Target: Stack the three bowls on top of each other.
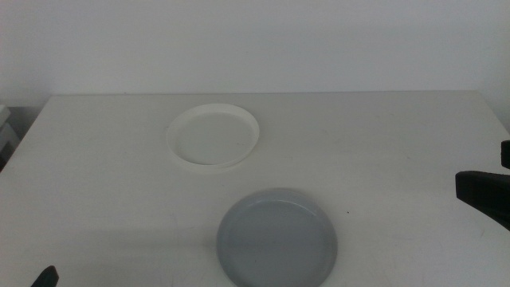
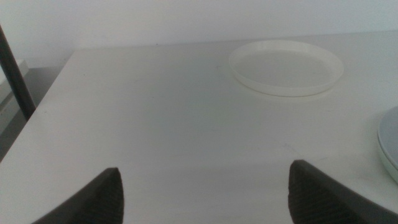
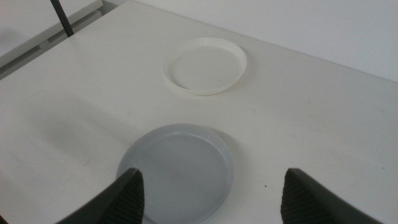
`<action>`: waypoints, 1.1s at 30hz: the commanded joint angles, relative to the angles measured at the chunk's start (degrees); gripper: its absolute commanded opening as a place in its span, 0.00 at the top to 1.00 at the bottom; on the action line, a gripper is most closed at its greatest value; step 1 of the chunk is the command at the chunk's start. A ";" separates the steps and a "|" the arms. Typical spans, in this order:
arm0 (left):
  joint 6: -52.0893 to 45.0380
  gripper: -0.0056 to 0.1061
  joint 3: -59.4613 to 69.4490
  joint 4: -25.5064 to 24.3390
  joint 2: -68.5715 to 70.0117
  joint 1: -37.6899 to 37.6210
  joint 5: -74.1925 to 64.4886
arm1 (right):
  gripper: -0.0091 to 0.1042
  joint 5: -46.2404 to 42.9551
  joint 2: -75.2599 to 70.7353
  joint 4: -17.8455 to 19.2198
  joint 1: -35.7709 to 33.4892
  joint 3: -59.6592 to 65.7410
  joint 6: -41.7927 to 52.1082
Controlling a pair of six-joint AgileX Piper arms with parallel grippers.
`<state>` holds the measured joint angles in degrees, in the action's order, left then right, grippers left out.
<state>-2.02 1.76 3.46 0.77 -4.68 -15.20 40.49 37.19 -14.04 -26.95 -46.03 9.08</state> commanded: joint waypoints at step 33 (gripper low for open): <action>2.89 0.15 -62.78 2.17 -75.66 0.07 -16.73 | 0.42 -4.13 0.02 -0.22 0.41 -1.32 0.65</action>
<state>-1.13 -58.81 4.48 -74.17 -4.68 -36.56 40.45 37.19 -13.98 -26.95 -46.03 9.08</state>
